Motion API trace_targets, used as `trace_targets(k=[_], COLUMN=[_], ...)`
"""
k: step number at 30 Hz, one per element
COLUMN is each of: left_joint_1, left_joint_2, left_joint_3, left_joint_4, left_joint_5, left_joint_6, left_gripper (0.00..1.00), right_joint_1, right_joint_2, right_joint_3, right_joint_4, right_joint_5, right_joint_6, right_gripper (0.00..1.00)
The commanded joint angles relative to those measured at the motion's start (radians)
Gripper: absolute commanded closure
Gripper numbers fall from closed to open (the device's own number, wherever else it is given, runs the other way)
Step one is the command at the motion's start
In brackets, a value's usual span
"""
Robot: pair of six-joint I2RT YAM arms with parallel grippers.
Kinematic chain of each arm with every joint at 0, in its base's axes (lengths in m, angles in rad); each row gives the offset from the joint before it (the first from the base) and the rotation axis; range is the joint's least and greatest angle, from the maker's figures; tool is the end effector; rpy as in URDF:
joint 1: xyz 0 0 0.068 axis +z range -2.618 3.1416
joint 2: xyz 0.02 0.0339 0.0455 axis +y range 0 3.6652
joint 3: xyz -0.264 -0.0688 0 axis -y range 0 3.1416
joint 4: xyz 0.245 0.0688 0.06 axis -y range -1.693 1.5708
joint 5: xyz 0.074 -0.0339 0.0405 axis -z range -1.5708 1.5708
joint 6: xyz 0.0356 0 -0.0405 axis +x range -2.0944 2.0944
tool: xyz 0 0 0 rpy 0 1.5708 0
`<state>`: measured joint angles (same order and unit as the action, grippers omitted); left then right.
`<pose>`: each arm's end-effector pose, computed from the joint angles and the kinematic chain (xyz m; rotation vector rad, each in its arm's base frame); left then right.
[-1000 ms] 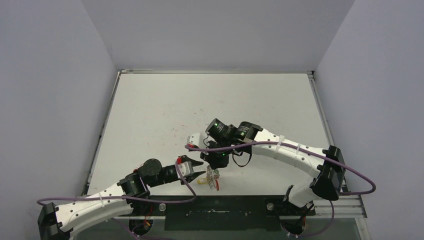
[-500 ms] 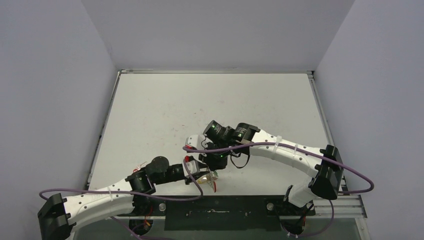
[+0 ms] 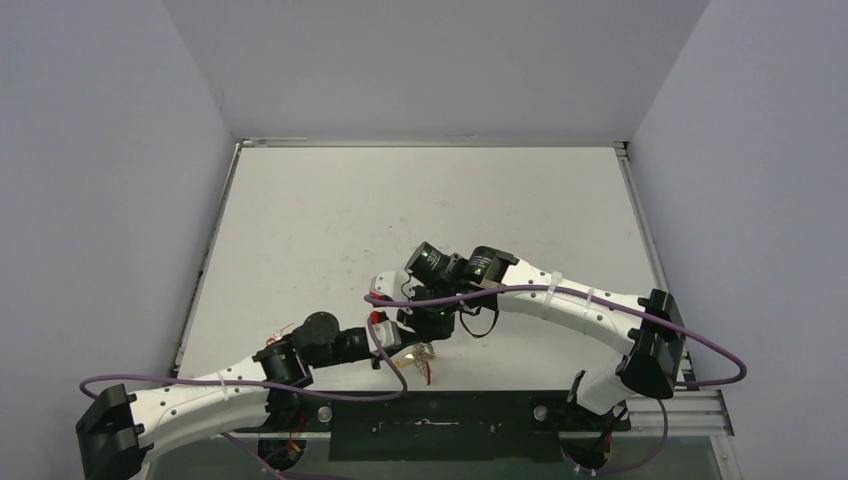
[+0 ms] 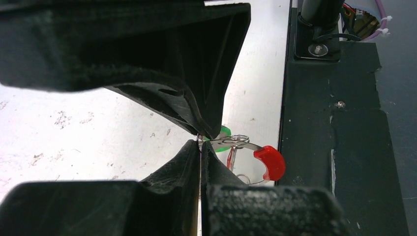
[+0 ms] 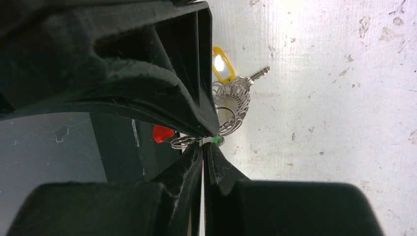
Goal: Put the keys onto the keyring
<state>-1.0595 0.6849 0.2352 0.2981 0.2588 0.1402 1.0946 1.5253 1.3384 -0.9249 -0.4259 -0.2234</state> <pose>0.0750 -0.1522 0.2117 1.1767 1.3658 -0.8915 0.1277 0.2796 0.2953 -1.8196 2.1192 0.8219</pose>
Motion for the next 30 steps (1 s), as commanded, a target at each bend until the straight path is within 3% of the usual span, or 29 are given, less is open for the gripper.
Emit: trace_targets(k=[1,7,13,17,22,25,30], left_joint_1=[-0.004,-0.004,-0.004,-0.004,-0.004,-0.005,-0.004], left_joint_2=[0.011,0.011,-0.019,-0.057,-0.084,-0.094,-0.105], left_joint_3=[0.040,0.041,-0.007,-0.062,-0.135,-0.165,-0.167], left_joint_4=[0.056,0.053,0.126,0.215,0.360,0.437,0.427], left_joint_5=[0.028,0.024,-0.007,-0.033,-0.053,-0.068,-0.079], left_joint_6=[0.005,0.007,-0.021,-0.053,-0.088,-0.110,-0.117], left_gripper=[1.00,1.00,1.00,1.00,1.00,1.00,1.00], right_joint_1=[0.009,0.009,-0.010,-0.085,-0.185,-0.199,-0.197], right_joint_2=[0.001,0.002,-0.064,-0.174,-0.313,-0.348,-0.338], right_joint_3=[0.052,0.051,-0.019,-0.136,-0.301,-0.352,-0.402], right_joint_4=[0.028,0.035,0.131,0.269,0.474,0.534,0.629], right_joint_5=[0.013,0.033,0.061,-0.074,-0.283,-0.330,-0.388], right_joint_6=[0.010,0.006,0.011,-0.013,-0.013,-0.015,0.056], right_gripper=[1.00,1.00,0.63,0.55,0.52,0.52,0.52])
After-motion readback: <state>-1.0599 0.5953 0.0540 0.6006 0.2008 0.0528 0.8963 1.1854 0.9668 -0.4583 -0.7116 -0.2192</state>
